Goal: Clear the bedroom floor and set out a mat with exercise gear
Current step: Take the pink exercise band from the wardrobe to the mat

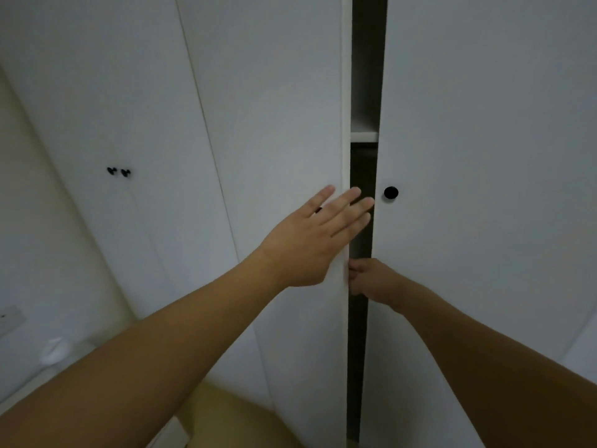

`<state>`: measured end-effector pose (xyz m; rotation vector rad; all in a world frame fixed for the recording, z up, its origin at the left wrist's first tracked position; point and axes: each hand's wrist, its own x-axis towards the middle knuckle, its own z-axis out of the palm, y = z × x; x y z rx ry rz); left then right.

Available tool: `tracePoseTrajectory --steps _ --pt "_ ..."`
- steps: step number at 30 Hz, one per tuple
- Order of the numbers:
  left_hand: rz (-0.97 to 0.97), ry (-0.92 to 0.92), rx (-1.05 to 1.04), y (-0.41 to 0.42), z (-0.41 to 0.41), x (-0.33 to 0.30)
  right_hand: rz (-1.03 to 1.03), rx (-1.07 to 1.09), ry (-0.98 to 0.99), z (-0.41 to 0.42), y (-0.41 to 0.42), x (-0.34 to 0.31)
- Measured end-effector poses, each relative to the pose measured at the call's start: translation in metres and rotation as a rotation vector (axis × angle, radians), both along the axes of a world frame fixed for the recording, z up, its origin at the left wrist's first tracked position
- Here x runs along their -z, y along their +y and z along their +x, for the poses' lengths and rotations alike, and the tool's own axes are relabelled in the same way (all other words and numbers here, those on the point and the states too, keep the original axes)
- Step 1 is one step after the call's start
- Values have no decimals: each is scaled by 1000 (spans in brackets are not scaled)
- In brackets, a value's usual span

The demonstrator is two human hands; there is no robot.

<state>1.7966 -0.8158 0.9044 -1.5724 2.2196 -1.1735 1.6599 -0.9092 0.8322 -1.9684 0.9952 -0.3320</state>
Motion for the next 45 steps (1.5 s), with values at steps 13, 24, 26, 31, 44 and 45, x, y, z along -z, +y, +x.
tracePoseTrajectory --steps 13,24,26,31,44,45 --pt "-9 -351 -121 94 65 7 40 -213 -19 62 77 -9" --pt "-190 -447 -357 186 184 14 -121 -483 3 188 152 25" --pt "-189 -445 -422 198 199 13 -134 -525 40 204 156 30" --pt "-170 -381 -595 219 236 10 -129 -632 148 242 165 33" --pt "171 137 -642 107 181 53 -268 -186 470 133 24 15" --pt "179 172 -629 84 169 57 -262 -129 501 115 7 13"
